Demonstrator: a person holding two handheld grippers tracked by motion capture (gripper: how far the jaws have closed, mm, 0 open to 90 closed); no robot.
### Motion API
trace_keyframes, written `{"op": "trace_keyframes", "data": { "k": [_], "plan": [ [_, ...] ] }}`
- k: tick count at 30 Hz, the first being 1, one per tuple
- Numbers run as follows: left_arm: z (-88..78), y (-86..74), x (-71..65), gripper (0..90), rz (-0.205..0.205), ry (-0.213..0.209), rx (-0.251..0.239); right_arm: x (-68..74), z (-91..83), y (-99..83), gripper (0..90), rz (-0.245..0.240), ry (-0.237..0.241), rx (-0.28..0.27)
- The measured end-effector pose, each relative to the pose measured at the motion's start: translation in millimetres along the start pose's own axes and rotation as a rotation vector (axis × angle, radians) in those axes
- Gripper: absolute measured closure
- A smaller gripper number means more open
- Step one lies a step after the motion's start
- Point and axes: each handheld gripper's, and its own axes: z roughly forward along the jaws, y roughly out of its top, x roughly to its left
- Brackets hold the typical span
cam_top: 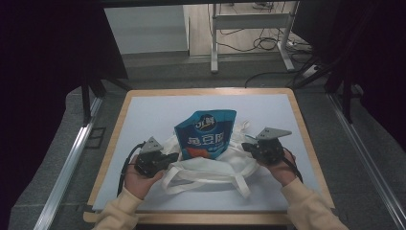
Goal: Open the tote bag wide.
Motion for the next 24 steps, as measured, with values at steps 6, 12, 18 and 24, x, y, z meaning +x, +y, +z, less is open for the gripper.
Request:
{"op": "trace_keyframes", "data": {
  "k": [6,12,18,24],
  "plan": [
    [10.7,-7.2,-2.8,89.8,0.006,-0.011,0.043,0.0,22.4,13.3,88.9,-0.061,-0.002,0.085],
    [16.5,-13.9,-6.2,89.8,0.01,-0.02,0.071,2.2,41.2,8.9,88.9,-0.08,0.003,0.147],
    [17.9,-18.9,-5.9,89.8,0.005,-0.031,0.087,-1.5,51.5,4.8,88.9,-0.073,-0.016,0.16],
    [23.2,-25.9,-8.9,89.9,0.011,-0.036,0.114,-10.3,57.5,4.3,88.9,-0.042,-0.048,0.157]
  ]
}}
